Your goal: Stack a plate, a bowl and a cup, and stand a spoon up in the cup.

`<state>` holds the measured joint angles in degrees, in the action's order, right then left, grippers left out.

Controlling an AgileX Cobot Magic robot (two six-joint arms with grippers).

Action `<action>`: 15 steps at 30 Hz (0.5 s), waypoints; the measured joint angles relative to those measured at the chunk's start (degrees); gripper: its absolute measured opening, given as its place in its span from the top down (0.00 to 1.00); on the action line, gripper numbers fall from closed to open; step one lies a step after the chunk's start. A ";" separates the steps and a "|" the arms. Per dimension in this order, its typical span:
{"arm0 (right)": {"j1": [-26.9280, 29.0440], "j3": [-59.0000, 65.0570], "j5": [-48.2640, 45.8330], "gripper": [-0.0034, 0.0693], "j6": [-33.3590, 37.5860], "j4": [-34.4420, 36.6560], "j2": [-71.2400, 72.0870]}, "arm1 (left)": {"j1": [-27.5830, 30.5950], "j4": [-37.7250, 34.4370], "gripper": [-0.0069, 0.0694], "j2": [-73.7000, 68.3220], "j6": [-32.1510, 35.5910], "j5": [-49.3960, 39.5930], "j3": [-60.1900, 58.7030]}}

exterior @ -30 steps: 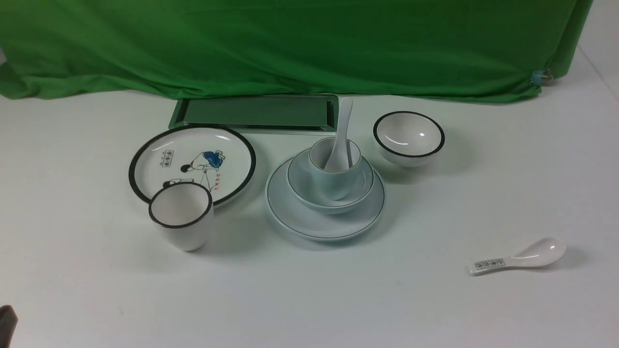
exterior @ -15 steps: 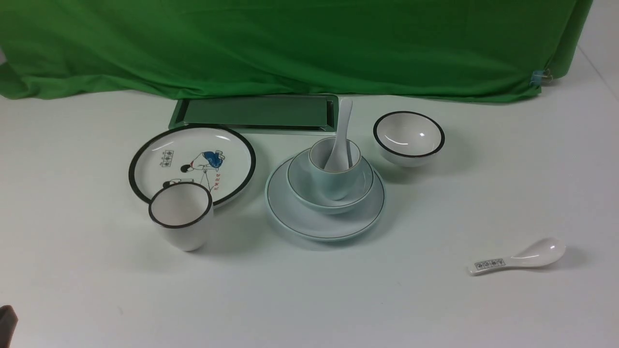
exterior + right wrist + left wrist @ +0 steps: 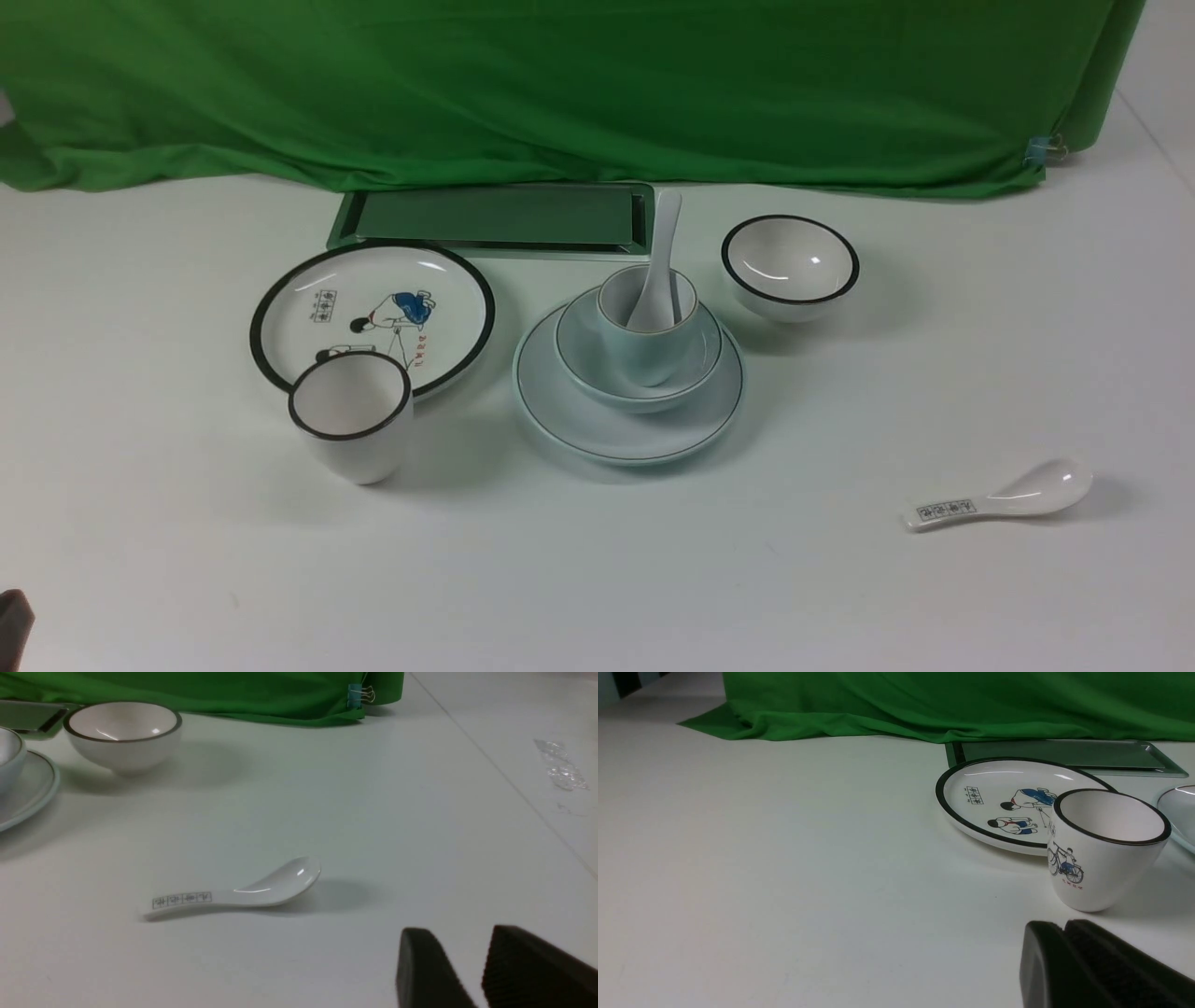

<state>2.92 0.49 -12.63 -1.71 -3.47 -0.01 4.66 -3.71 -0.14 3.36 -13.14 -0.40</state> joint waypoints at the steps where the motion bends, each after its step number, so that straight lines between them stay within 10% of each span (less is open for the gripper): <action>1: 0.00 0.00 0.00 0.63 0.00 0.00 0.00 | 0.00 0.00 0.92 0.00 0.00 0.00 0.00; 15: 0.00 0.00 0.00 0.62 0.00 0.00 0.00 | 0.00 0.48 0.92 0.00 0.00 0.00 0.00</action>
<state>2.92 0.49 -12.63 -1.71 -3.47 -0.01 4.66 -3.23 -0.14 3.36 -13.14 -0.40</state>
